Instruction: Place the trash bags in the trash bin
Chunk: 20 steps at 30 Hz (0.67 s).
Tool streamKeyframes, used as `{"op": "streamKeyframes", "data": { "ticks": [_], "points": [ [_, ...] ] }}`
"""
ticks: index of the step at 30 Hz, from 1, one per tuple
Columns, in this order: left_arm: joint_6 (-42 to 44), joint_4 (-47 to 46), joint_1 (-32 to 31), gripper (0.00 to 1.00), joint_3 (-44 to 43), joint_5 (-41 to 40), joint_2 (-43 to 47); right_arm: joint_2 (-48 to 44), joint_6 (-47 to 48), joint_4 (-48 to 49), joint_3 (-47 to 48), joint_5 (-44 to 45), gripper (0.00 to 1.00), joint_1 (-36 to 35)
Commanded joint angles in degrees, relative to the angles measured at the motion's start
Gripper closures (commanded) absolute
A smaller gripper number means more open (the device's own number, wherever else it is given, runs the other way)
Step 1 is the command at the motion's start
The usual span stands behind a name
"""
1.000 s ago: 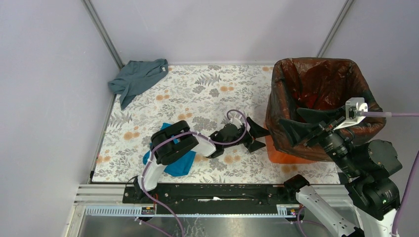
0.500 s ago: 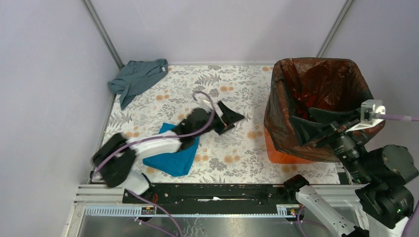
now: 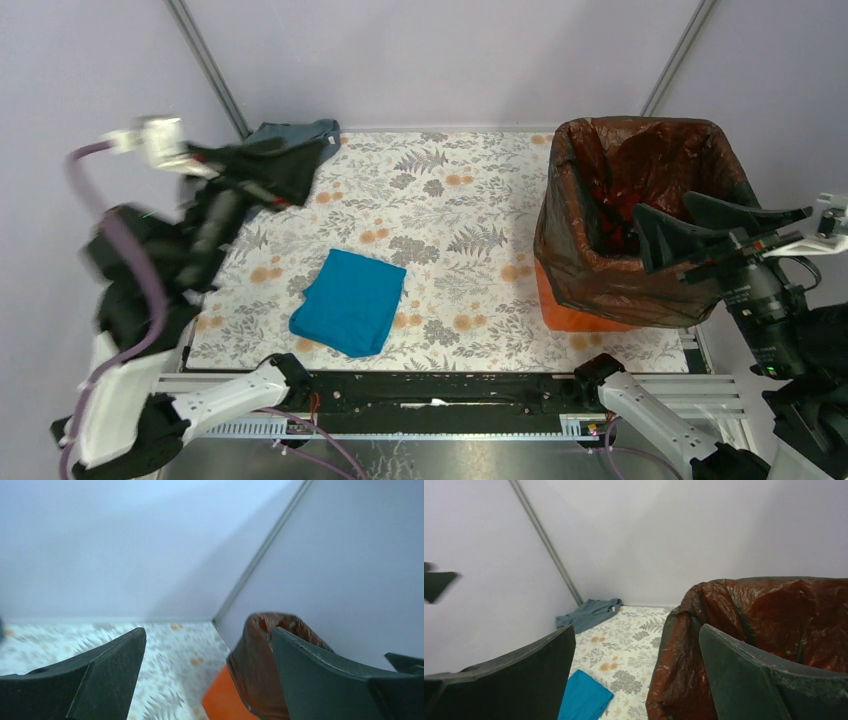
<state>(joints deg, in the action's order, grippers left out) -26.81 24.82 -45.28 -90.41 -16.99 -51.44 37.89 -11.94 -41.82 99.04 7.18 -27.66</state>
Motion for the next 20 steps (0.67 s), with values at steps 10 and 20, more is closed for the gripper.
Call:
{"op": "streamKeyframes", "data": {
  "ticks": [10,20],
  "points": [
    [19.0,4.5,0.0,0.01,-1.9,-8.1,12.1,6.8,-0.7,-0.6,-0.8,3.7,0.0,-0.2],
    [19.6,2.1,0.0,0.01,2.0,-9.6,13.7,7.1,-0.8,0.7,-3.4,5.1,0.0,-0.2]
  ]
}}
